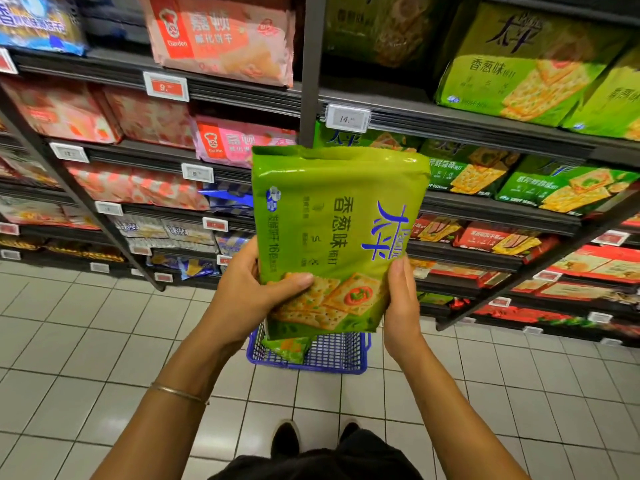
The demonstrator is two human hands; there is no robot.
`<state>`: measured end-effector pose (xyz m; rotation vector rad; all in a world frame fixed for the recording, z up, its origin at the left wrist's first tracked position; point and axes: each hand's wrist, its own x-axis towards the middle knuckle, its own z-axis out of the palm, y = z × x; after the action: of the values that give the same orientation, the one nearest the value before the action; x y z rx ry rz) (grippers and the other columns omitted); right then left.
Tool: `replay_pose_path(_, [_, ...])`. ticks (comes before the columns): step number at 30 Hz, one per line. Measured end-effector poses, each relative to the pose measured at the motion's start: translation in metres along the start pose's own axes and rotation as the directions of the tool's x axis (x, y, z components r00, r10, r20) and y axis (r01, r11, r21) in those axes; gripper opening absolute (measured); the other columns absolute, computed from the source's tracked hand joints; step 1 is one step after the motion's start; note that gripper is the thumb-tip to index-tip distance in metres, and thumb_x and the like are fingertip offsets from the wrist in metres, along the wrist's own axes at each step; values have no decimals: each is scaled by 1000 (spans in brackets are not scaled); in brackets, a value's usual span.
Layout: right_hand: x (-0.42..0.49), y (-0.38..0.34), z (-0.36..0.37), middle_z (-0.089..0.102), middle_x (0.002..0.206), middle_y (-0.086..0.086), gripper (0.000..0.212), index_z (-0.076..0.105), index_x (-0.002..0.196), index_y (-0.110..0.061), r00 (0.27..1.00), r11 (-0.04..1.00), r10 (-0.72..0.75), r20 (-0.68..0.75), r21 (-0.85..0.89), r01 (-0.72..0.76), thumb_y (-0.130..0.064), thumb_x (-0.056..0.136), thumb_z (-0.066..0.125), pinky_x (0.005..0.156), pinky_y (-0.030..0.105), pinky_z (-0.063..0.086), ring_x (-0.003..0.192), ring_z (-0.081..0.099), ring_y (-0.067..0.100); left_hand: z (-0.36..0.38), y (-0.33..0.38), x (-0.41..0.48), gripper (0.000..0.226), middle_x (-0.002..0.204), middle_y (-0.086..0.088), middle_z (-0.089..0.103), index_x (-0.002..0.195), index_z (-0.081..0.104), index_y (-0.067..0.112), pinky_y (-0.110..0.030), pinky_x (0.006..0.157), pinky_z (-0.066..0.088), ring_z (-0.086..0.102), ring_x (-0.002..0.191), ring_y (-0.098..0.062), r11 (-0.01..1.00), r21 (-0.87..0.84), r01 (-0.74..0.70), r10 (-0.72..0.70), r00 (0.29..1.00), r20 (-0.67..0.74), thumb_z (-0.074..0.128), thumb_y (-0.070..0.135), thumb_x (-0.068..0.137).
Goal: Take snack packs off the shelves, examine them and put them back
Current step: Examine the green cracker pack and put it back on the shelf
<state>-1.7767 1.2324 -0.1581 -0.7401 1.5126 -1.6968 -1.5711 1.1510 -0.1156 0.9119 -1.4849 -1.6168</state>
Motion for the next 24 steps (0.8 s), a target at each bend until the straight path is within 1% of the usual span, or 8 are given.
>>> replay_pose_path(2, [-2, 2, -1, 62, 144, -8, 95, 41, 155, -22, 998, 997, -57, 34, -41, 58, -83, 84, 56, 109, 36, 50, 136, 55, 12, -3, -4, -3, 68, 122, 6, 76, 129, 64, 27, -22, 83, 60, 74, 110, -14, 996, 58, -63, 64, 998, -7, 91, 36, 67])
replay_pose_path(6, [-6, 0, 0, 48, 157, 5, 103, 33, 159, -16, 994, 987, -101, 41, -125, 105, -85, 84, 49, 123, 58, 30, 149, 40, 25, -7, -7, -5, 67, 120, 10, 76, 129, 64, 27, -20, 80, 60, 74, 108, -12, 988, 91, -122, 123, 992, -8, 91, 36, 68])
replay_pose_path(9, [-5, -1, -1, 59, 144, -10, 64, 44, 150, -31, 982, 972, -172, 84, -150, 183, -67, 96, 45, 118, 58, 37, 139, 51, 17, -11, -12, -3, 63, 119, 10, 77, 127, 64, 29, -20, 80, 61, 75, 108, -12, 992, 63, -111, 112, 994, -13, 90, 35, 70])
replay_pose_path(11, [-3, -5, 0, 64, 136, -13, 56, 47, 147, -23, 975, 967, -196, 105, -143, 210, -53, 99, 43, 113, 50, 45, 131, 57, 14, -13, -15, -1, 64, 121, 9, 76, 127, 64, 29, -20, 80, 60, 74, 110, -13, 993, 47, -104, 105, 994, -20, 90, 39, 69])
replay_pose_path(14, [-2, -13, 2, 70, 123, -15, 39, 53, 136, -19, 971, 978, -161, 177, -101, 181, -38, 103, 42, 93, 21, 54, 115, 65, 5, -14, -16, 2, 55, 120, 7, 77, 119, 67, 41, -20, 81, 60, 74, 110, -13, 996, -5, -87, 87, 996, -29, 89, 40, 69])
replay_pose_path(16, [-2, -25, 5, 73, 118, -13, 35, 58, 130, -22, 967, 991, -98, 233, -66, 117, -38, 102, 44, 84, 19, 56, 108, 70, 5, -13, -14, 4, 51, 120, 2, 77, 116, 69, 41, -24, 81, 61, 75, 109, -17, 991, -115, -72, 66, 996, -55, 88, 34, 69])
replay_pose_path(20, [4, -50, 11, 71, 116, 16, 58, 66, 124, -17, 948, 993, -86, 307, -47, 105, -66, 96, 54, 89, 48, 57, 107, 68, 32, -11, -12, 11, 53, 125, -11, 75, 131, 66, 16, -36, 82, 63, 75, 112, -28, 907, -405, 117, -152, 987, -54, 81, 34, 82])
replay_pose_path(24, [15, -67, 18, 71, 97, 16, 66, 65, 123, -14, 936, 996, -70, 344, -20, 82, -68, 85, 68, 73, 34, 52, 85, 65, 31, -12, -12, 16, 45, 123, -15, 76, 121, 79, 16, -46, 81, 63, 75, 110, -32, 670, -604, 433, -396, 895, 203, 61, 47, 94])
